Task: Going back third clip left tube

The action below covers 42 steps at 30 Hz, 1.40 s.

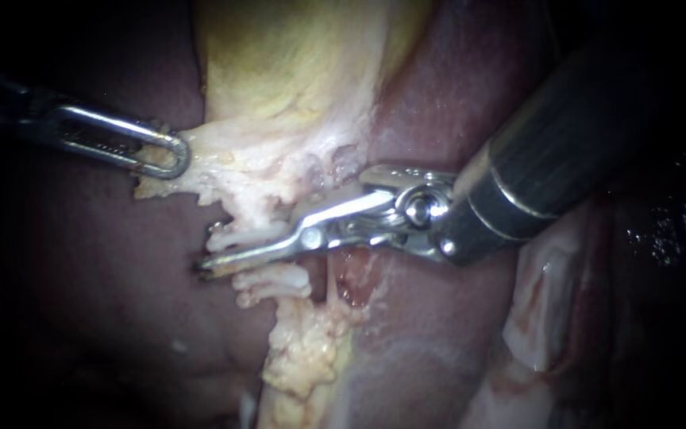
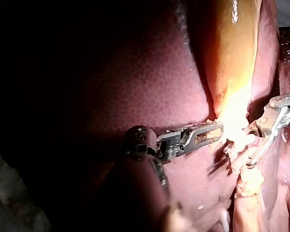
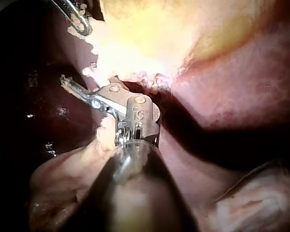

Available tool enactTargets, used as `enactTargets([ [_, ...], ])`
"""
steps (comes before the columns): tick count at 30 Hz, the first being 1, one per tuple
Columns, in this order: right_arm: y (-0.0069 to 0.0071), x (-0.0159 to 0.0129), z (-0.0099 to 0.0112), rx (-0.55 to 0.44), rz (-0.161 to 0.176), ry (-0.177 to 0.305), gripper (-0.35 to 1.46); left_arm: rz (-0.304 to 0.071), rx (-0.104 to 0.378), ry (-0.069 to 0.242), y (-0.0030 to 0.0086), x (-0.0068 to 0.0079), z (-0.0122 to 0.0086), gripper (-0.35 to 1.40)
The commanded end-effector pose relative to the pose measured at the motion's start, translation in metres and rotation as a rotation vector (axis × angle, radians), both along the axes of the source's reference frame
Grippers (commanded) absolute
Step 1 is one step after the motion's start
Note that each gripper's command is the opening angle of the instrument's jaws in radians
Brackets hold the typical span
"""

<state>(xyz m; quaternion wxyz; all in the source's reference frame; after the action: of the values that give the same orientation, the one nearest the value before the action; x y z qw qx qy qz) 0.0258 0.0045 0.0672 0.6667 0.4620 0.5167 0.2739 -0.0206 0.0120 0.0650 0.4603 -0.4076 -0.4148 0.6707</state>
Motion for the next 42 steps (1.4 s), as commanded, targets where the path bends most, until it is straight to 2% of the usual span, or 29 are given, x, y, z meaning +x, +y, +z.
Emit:
enactTargets([
  [1, 0.0000, 0.0000, 0.0004, -0.010, 0.002, 0.000, 0.48, 0.000, 0.000, 0.000, 0.0000, 0.0000, 0.0000, -0.35],
  [8, -0.0006, -0.0003, 0.0037, -0.031, 0.000, -0.002, 0.46, 0.000, 0.000, 0.000, 0.0000, 0.0000, -0.0001, -0.35],
  [13, 0.0001, -0.0006, 0.0043, -0.066, 0.054, -0.028, 0.49, -0.001, 0.001, 0.000, 0.0000, 0.0000, -0.0003, -0.35],
  [23, 0.0017, -0.0030, 0.0026, -0.145, 0.094, -0.031, 0.50, -0.003, 0.000, 0.001, 0.0000, 0.0000, -0.0004, -0.35],
  [30, 0.0004, -0.0054, 0.0012, -0.194, 0.105, -0.031, 0.48, -0.003, 0.000, 0.001, -0.0001, 0.0000, -0.0004, -0.35],
  [35, -0.0002, -0.0060, -0.0002, -0.246, 0.140, -0.050, 0.50, -0.003, 0.000, 0.001, -0.0001, 0.0000, -0.0004, -0.35],
  [42, -0.0006, -0.0073, -0.0007, -0.279, 0.129, -0.035, 0.50, -0.003, 0.000, 0.001, -0.0001, 0.0000, -0.0004, -0.35],
])
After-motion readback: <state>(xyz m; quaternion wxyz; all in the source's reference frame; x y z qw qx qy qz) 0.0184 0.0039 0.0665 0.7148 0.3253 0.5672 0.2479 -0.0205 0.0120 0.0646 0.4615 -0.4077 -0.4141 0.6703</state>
